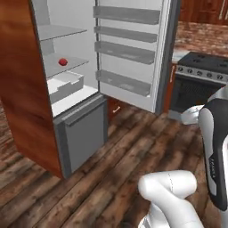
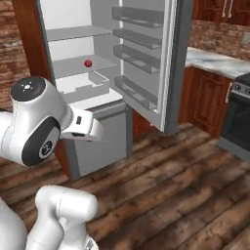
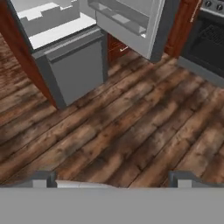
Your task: Grab the lime and onion from the fridge, place them in the blender, close the lid, and turn on the blender to create a marinade.
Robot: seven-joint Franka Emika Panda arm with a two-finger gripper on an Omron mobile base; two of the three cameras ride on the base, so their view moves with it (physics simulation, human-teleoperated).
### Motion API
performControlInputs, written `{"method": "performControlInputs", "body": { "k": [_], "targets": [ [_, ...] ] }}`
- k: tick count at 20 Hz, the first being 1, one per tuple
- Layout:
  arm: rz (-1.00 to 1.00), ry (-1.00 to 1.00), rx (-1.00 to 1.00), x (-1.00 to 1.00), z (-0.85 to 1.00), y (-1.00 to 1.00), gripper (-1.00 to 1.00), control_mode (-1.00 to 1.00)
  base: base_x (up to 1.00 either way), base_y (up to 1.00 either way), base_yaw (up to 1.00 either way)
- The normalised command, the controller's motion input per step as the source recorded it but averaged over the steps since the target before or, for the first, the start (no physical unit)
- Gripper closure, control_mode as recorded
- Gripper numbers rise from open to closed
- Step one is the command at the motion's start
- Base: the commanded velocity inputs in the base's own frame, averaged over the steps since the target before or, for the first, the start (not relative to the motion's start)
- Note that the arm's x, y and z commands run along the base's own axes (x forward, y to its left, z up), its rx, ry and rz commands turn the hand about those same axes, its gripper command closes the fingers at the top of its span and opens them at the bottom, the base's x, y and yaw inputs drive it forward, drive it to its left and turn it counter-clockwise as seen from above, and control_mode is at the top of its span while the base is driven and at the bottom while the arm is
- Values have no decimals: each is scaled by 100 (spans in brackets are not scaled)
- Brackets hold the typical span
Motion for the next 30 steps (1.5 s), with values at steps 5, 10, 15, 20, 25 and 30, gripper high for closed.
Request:
{"method": "performControlInputs", "body": {
  "k": [5, 10, 15, 20, 25, 30],
  "targets": [
    [0, 0, 0, 0, 0, 0, -100, 100, 90, 30, 61],
    [0, 0, 0, 0, 0, 0, -100, 100, 100, 3, 42],
    [0, 0, 0, 0, 0, 0, -100, 100, 96, -7, 23],
    [0, 0, 0, 0, 0, 0, -100, 100, 71, -35, 16],
    [0, 0, 0, 0, 0, 0, -100, 100, 61, -58, 19],
    [0, 0, 0, 0, 0, 0, -100, 100, 27, -50, 13]
  ]
}}
